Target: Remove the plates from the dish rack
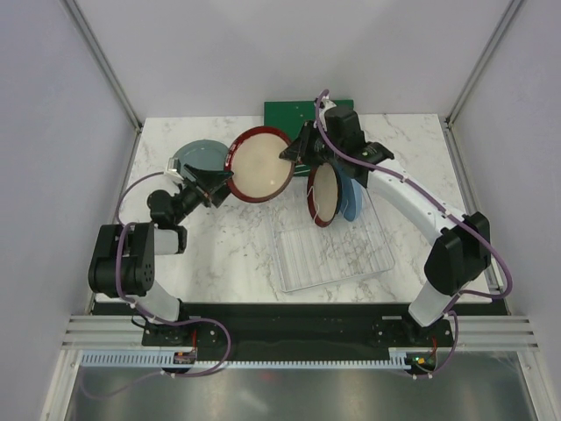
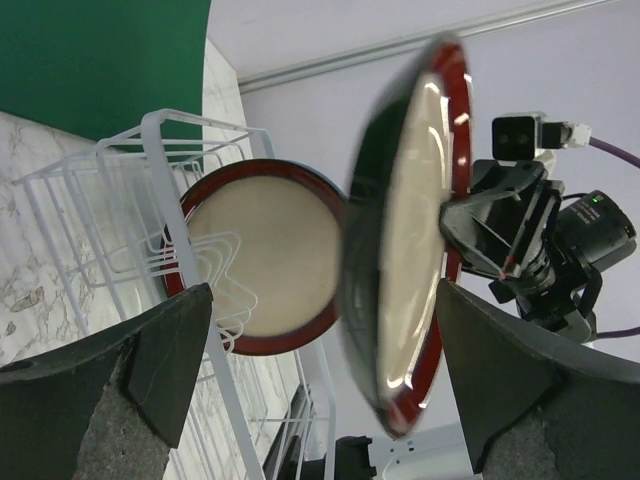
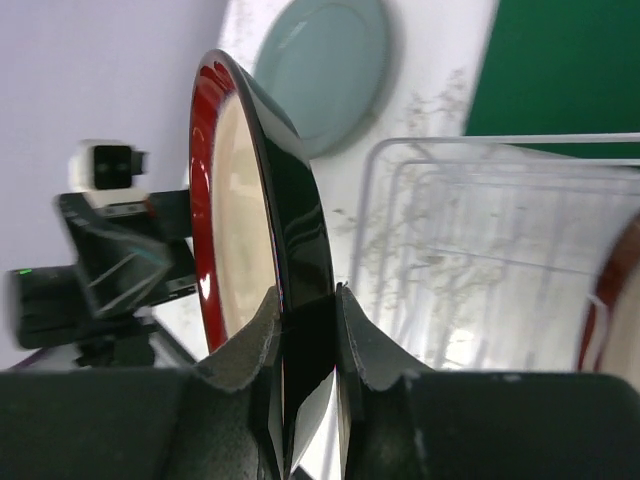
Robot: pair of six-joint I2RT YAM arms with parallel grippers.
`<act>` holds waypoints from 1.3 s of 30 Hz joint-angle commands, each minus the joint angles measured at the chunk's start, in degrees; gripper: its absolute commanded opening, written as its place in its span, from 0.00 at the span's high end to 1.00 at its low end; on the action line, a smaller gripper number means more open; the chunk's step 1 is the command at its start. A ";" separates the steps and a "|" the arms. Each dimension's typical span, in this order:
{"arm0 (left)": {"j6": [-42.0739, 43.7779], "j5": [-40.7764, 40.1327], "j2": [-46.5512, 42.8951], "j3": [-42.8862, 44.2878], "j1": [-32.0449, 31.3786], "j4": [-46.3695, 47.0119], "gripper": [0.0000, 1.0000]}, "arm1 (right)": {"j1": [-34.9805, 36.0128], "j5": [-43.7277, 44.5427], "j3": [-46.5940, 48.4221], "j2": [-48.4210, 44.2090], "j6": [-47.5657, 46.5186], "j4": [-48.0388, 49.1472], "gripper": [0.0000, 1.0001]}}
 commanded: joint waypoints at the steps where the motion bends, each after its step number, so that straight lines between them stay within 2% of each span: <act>1: -2.29 1.32 1.99 0.79 -0.26 15.26 0.00 | 0.42 -12.49 -0.32 -4.22 9.63 21.33 1.00; 13: -2.46 1.93 3.22 4.92 -0.35 15.08 0.00 | 0.59 -14.95 -5.77 -5.45 10.51 22.67 1.00; 15: -2.46 2.29 3.04 5.71 -0.53 14.65 0.03 | 0.68 -14.69 -6.38 -5.54 10.16 22.58 1.00; 17: -1.94 2.46 2.43 5.89 -0.53 13.42 0.19 | 0.77 -14.42 -6.83 -5.81 9.64 22.49 1.00; 18: -1.24 2.55 2.25 5.89 -0.53 12.80 0.39 | 0.77 -14.33 -6.83 -5.81 9.55 22.23 1.00; 19: -0.97 2.64 1.99 5.89 -0.70 12.19 0.50 | 0.77 -14.25 -6.83 -5.72 9.37 21.97 1.00; 20: -0.53 2.90 1.73 5.80 -0.70 10.79 0.57 | 0.68 -14.07 -6.83 -5.63 9.28 21.62 1.00; 21: 0.51 3.08 1.11 5.71 -0.79 9.99 0.73 | 0.77 -13.90 -6.83 -5.54 8.85 21.53 1.00; 23: 1.66 3.08 0.23 5.27 -0.88 8.06 0.94 | 0.77 -13.54 -6.74 -5.54 8.49 21.00 1.00; 24: 2.71 3.08 -0.64 5.01 -0.79 5.79 0.98 | 0.86 -13.46 -6.65 -5.46 8.06 20.74 1.00; 27: 7.09 2.56 -3.53 4.48 -0.88 -1.05 0.98 | 1.38 -12.84 -5.25 -4.66 5.52 17.58 1.00; 28: 9.03 2.12 -4.59 4.65 -0.88 -4.31 0.98 | 1.56 -12.67 -4.98 -4.32 4.90 16.96 0.95; 29: 14.45 1.94 -6.08 5.70 -0.88 -8.95 0.98 | 1.65 -12.06 -4.63 -4.31 4.28 15.65 0.81; 30: 17.46 0.37 -7.66 6.41 -0.88 -17.96 0.98 | 2.00 -11.61 -4.37 -4.22 3.32 15.03 0.67; 32: 24.39 -1.74 -12.24 8.51 -0.79 -25.84 0.98 | 2.09 -10.21 -3.76 -4.05 1.29 12.93 0.48; 33: 26.00 -2.97 -13.29 9.39 -0.88 -28.49 0.98 | 2.18 -9.07 -3.66 -4.05 0.94 12.48 0.34; 34: 26.80 -3.25 -14.35 10.27 -0.88 -31.64 0.98 | 2.18 -8.63 -3.40 -3.87 -0.02 12.04 0.27; 39: 26.37 -2.37 -12.78 15.20 -0.18 -33.26 0.98 | 2.00 -8.09 -0.33 -2.30 -1.44 9.75 0.27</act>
